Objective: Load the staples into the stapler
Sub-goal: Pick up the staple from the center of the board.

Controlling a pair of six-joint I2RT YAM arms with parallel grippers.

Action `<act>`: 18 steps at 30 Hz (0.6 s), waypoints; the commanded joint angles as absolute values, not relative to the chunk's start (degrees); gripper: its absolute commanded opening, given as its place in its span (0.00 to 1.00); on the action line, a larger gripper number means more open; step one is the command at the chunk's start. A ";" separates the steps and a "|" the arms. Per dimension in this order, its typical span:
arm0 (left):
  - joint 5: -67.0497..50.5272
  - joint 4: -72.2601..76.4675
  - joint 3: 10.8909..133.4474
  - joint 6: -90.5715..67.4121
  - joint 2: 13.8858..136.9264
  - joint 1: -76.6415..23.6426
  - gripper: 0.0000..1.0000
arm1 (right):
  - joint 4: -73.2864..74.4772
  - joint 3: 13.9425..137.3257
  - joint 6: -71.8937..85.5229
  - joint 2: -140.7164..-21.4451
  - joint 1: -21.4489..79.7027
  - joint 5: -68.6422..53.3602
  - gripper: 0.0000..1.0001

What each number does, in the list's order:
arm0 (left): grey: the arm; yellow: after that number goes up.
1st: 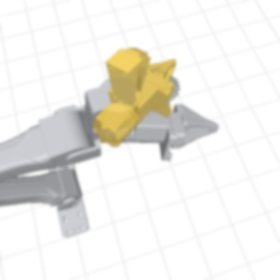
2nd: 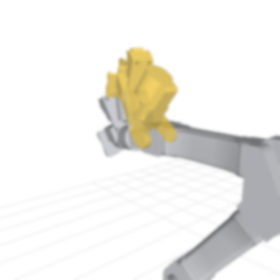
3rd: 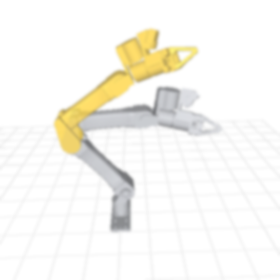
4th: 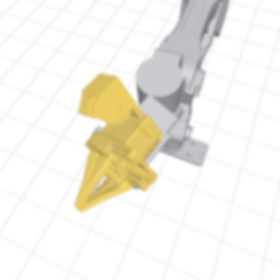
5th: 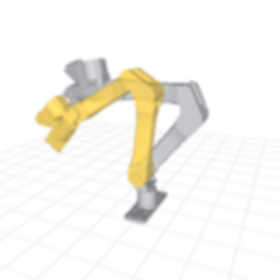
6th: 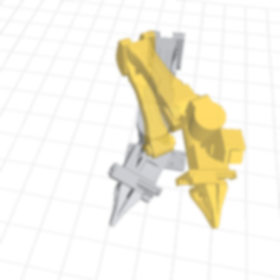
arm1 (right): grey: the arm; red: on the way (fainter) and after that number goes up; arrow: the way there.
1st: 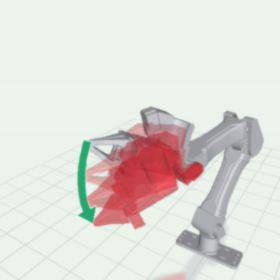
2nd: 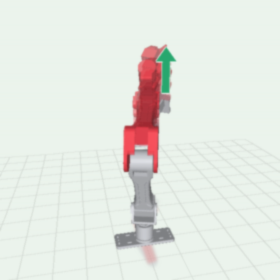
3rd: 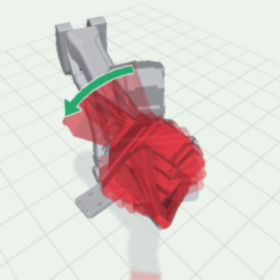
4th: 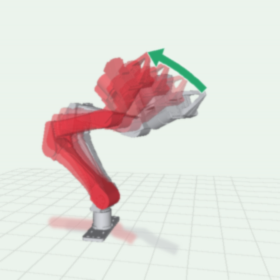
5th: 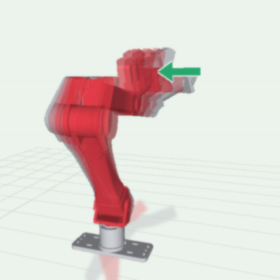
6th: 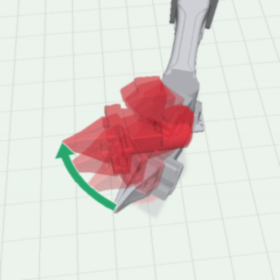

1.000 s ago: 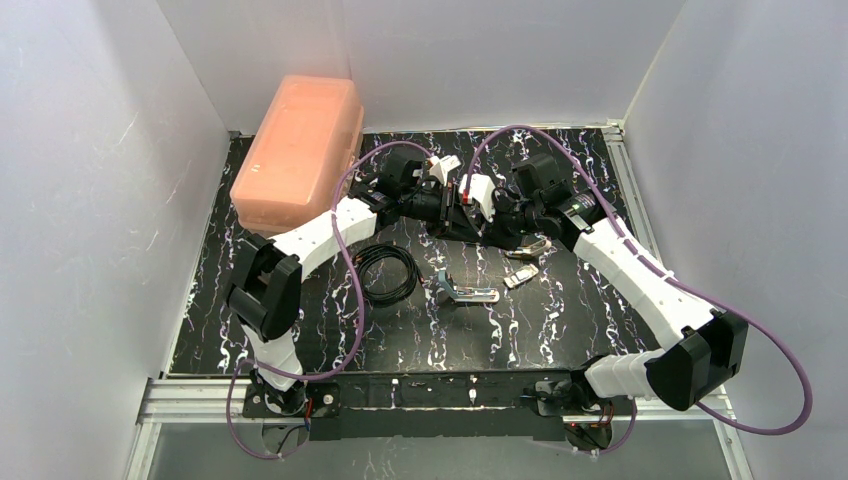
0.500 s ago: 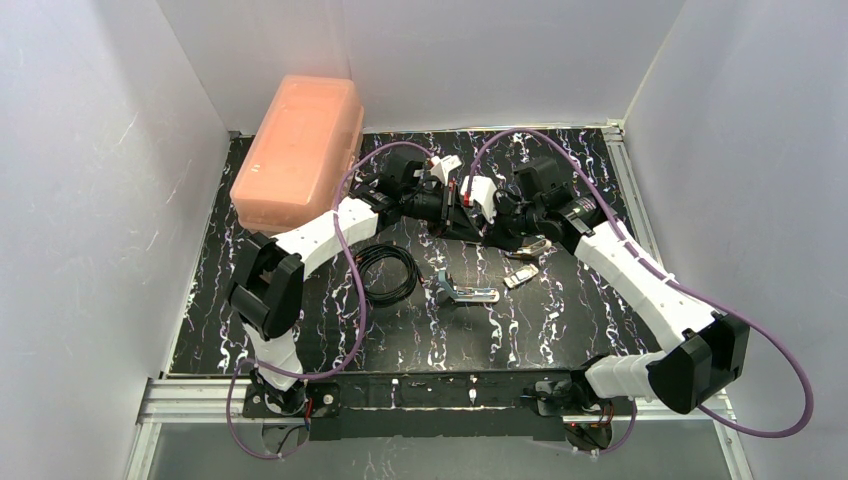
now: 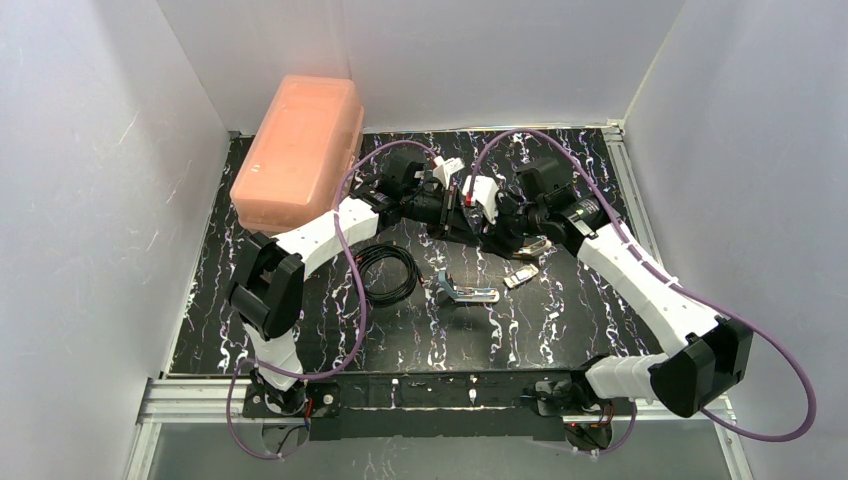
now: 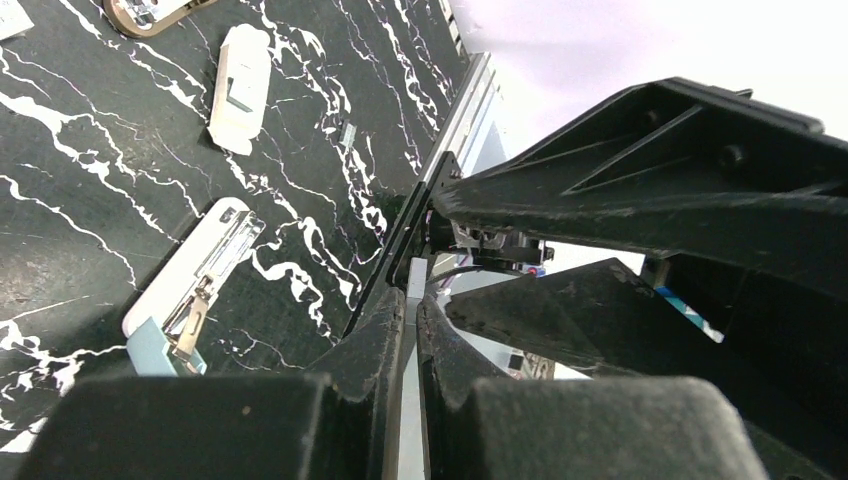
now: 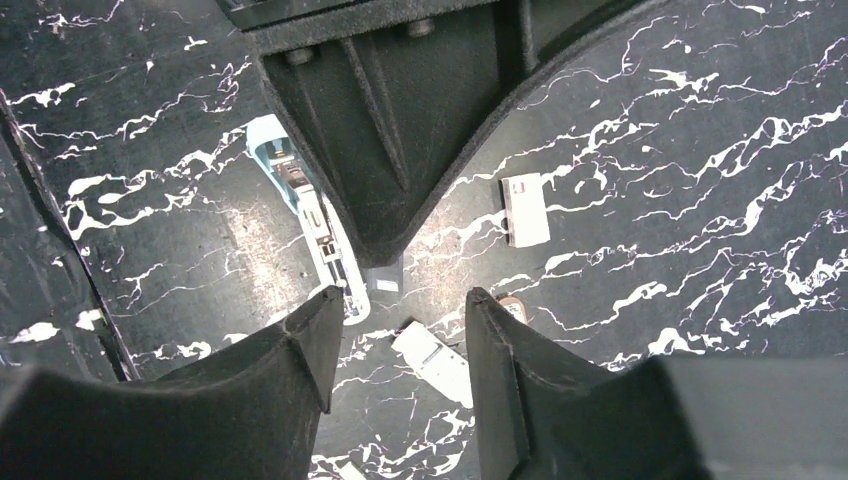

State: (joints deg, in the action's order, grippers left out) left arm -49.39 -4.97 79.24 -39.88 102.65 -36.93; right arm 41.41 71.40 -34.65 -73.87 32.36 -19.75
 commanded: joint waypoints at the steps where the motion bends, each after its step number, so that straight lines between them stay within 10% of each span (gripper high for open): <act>1: -51.92 -7.33 80.41 -32.94 98.85 -36.38 0.00 | 41.45 71.51 -35.52 -70.97 31.43 -23.47 0.57; 18: -56.41 -0.27 73.03 -15.19 89.33 -35.73 0.00 | 40.21 71.02 -30.45 -72.81 20.51 -54.10 0.55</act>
